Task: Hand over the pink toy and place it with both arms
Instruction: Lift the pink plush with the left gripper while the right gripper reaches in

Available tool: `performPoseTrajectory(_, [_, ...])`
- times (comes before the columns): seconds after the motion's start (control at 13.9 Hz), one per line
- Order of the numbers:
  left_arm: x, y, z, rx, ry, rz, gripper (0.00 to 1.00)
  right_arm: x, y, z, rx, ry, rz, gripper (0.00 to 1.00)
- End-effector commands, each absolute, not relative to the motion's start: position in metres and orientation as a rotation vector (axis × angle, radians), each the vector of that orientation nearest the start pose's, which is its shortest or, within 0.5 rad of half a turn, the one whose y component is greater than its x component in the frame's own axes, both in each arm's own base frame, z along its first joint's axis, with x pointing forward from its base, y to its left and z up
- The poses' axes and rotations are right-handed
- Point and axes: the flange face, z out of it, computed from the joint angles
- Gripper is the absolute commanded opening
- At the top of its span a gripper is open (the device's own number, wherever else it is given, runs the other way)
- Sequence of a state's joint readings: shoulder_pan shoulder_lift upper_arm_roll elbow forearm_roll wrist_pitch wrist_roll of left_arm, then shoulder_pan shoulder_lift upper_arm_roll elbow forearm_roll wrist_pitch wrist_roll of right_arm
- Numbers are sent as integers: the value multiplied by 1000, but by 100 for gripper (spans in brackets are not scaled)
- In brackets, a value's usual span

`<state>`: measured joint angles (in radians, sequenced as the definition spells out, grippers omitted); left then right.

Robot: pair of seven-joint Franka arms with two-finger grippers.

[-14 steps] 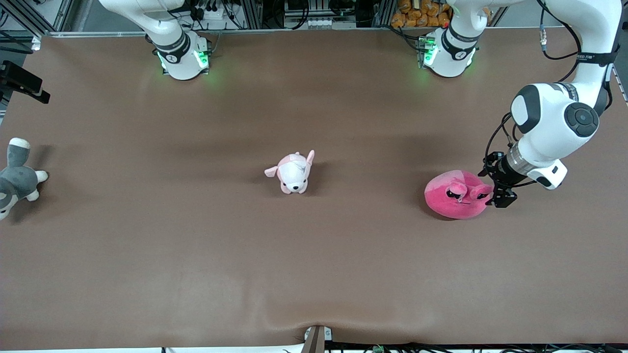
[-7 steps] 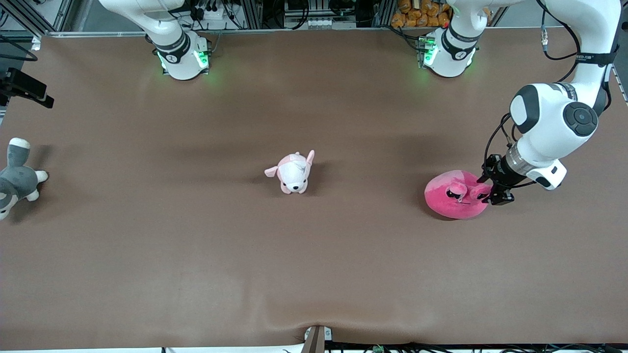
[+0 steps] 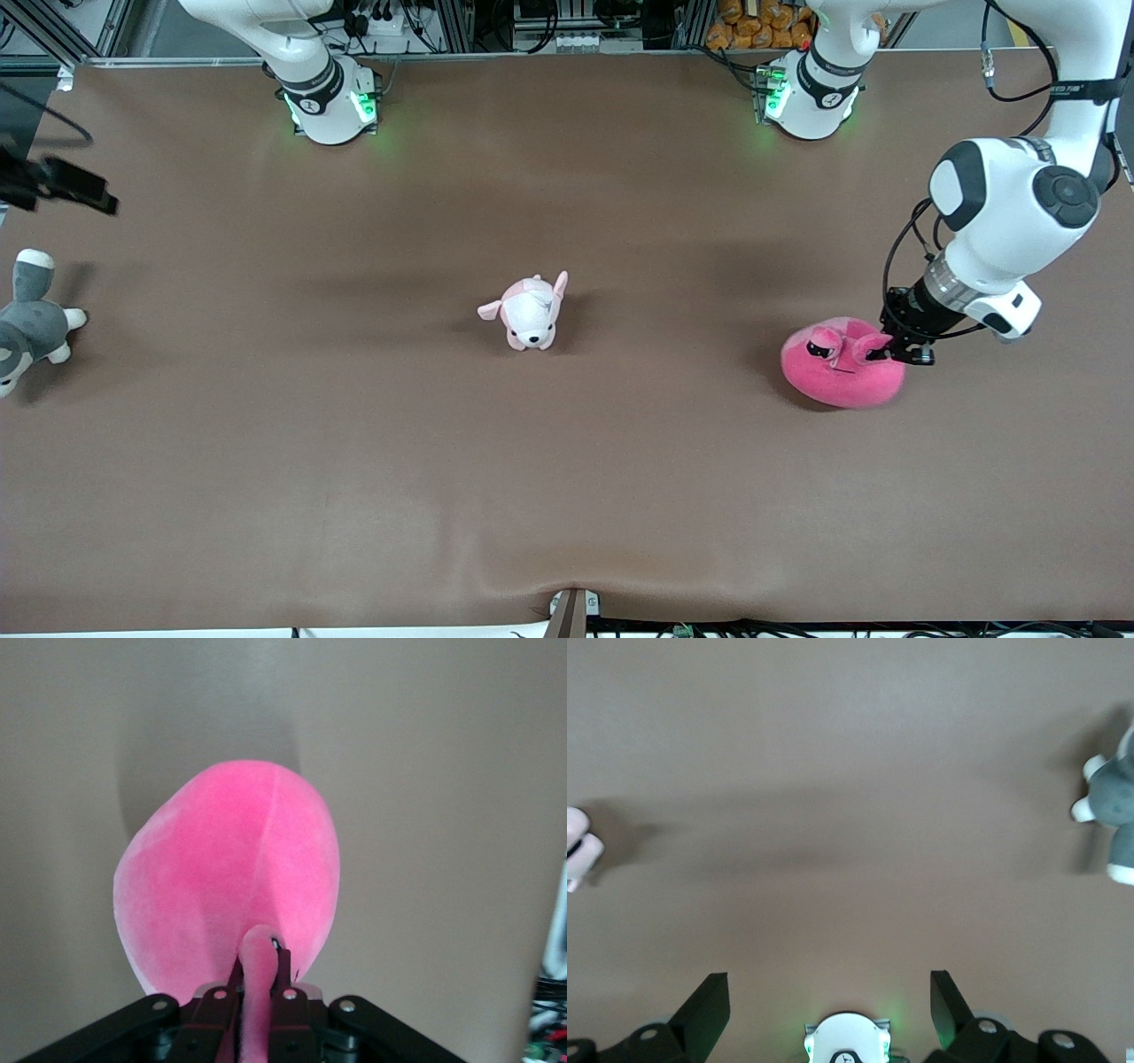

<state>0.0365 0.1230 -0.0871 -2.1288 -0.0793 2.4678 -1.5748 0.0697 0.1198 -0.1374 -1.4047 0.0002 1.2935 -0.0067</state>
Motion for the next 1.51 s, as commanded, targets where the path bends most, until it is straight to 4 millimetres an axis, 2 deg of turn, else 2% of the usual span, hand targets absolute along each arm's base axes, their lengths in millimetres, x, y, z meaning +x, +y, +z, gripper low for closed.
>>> performPoseTrajectory(0.0, [591, -29, 412, 1947, 2097, 134, 0, 568, -28, 601, -3130, 94, 409, 100])
performPoseTrajectory(0.14, [599, -27, 440, 1844, 2087, 126, 0, 570, -16, 605, -3106, 83, 381, 100])
performPoseTrajectory(0.29, [609, -22, 470, 1699, 2098, 104, 0, 571, 26, 616, -3038, 53, 335, 100])
performPoseTrajectory(0.43, [618, -24, 500, 1488, 2151, 41, 0, 579, 54, 617, -2963, 280, 284, 100])
performPoseTrajectory(0.58, [623, -44, 524, 1380, 2208, -32, 0, 584, 105, 611, -2855, 492, 316, 100])
performPoseTrajectory(0.86, [617, -122, 539, 1330, 2239, -130, 0, 588, 211, 600, -2688, 885, 305, 100])
performPoseTrajectory(1.01, [614, -168, 543, 1328, 2246, -156, 0, 591, 249, 594, -2556, 1095, 314, 100])
performPoseTrajectory(1.15, [610, -224, 547, 1320, 2257, -178, 0, 588, 286, 598, -2424, 1216, 317, 100])
performPoseTrajectory(1.23, [609, -258, 548, 1321, 2259, -192, 0, 589, 302, 595, -2369, 1277, 316, 100])
performPoseTrajectory(1.3, [607, -288, 547, 1322, 2260, -201, 0, 585, 327, 590, -2314, 1337, 312, 100])
performPoseTrajectory(1.44, [594, -342, 536, 1352, 2265, -201, 0, 586, 351, 583, -2223, 1429, 298, 100])
